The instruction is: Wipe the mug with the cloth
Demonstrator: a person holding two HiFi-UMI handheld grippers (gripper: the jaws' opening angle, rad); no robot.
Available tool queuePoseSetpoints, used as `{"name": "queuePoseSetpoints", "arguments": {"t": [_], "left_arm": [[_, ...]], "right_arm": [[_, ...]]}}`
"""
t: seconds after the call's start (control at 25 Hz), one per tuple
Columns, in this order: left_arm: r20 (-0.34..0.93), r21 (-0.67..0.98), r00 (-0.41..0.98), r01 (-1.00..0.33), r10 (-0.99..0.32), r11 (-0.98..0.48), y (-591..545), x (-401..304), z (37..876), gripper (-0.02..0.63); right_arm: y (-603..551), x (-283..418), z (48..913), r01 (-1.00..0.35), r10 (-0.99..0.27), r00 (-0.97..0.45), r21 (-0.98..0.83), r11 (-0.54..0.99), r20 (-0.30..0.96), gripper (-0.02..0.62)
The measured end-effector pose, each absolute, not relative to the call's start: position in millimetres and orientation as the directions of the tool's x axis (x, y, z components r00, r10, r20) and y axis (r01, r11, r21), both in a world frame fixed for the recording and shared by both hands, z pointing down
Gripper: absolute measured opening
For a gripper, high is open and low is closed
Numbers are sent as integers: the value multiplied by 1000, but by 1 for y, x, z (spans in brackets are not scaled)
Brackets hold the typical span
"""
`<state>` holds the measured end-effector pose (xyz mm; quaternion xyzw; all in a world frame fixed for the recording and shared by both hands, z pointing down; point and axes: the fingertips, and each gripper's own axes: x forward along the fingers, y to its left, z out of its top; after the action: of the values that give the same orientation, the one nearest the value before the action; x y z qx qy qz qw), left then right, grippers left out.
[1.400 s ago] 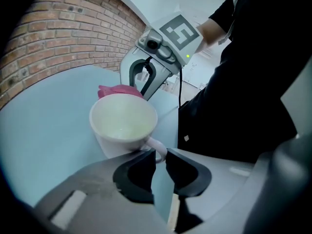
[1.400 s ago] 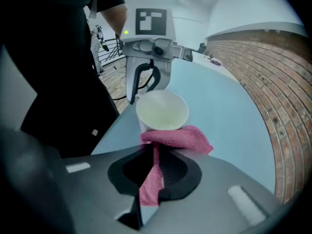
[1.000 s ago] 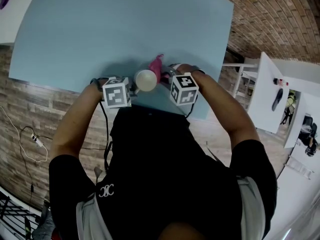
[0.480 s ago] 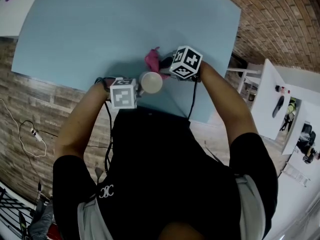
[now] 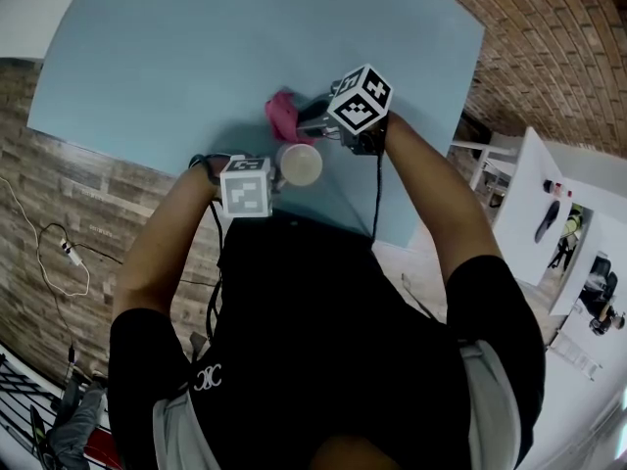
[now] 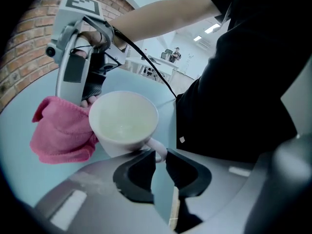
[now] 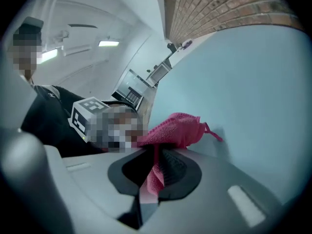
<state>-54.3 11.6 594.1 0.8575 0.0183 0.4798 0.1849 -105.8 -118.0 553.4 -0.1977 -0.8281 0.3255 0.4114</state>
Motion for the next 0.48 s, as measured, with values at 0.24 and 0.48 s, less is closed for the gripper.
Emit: {"name": "queuePoseSetpoints", "arguments": {"t": [0.24,0.48], "left_arm": [[821,339,531,-160,209,-927,11,-53,592,74],[819,346,537,-183,201,-920,12,-54,595,77]], "right_arm": [[-97,-129,546,172,668,-510,-696,697,542,37],[-103,-122,558,130,670,-492,-714,688,556,35]]}}
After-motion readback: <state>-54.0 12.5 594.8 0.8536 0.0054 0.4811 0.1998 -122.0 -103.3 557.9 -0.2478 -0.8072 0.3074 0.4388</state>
